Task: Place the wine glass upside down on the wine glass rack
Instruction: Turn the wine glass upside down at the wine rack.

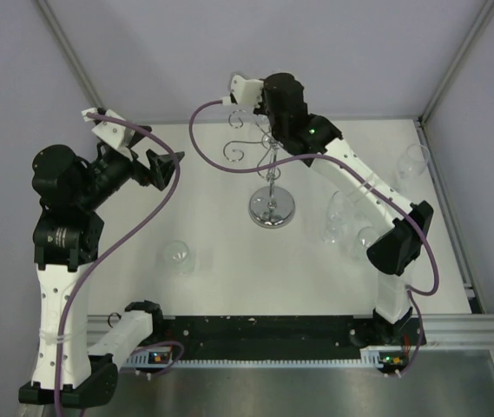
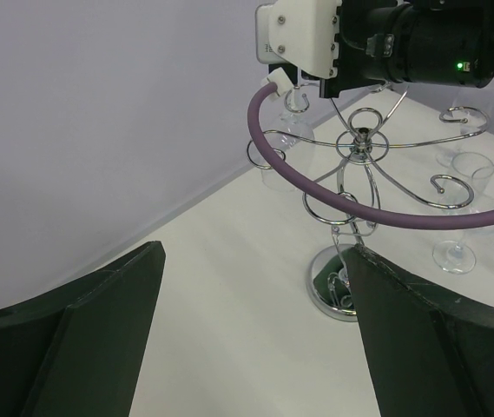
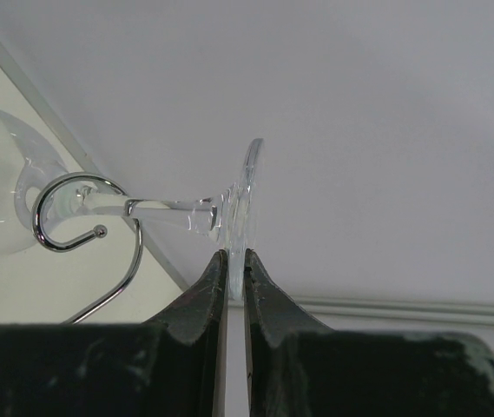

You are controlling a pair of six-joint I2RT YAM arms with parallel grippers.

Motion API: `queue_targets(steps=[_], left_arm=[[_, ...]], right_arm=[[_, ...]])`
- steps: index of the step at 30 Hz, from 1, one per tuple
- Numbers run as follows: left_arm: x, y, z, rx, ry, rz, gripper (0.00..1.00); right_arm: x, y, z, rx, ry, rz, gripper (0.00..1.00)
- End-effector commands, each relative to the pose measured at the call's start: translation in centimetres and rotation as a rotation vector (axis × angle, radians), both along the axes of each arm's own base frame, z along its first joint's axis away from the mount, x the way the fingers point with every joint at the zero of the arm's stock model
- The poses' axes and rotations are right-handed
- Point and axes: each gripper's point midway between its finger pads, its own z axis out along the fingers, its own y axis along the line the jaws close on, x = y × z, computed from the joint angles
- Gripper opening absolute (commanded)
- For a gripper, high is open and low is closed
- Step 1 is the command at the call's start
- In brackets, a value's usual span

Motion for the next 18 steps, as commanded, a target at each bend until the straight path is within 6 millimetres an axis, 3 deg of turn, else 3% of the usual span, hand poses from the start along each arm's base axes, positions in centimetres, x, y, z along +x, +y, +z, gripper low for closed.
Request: queue_targets(steps=[1, 18], left_arm=[[-0.1, -0.2, 0.4, 0.004, -0.025, -0.013, 0.92], [-0.2, -0.2, 0.2, 0.014, -0.028, -0.014, 0.92]], right_arm=[[-0.3, 0.2, 3.8, 0.113, -0.094, 0.011, 0.00], [-0.8, 2.1, 3.0, 0.065, -0.082, 0.030, 0.00]])
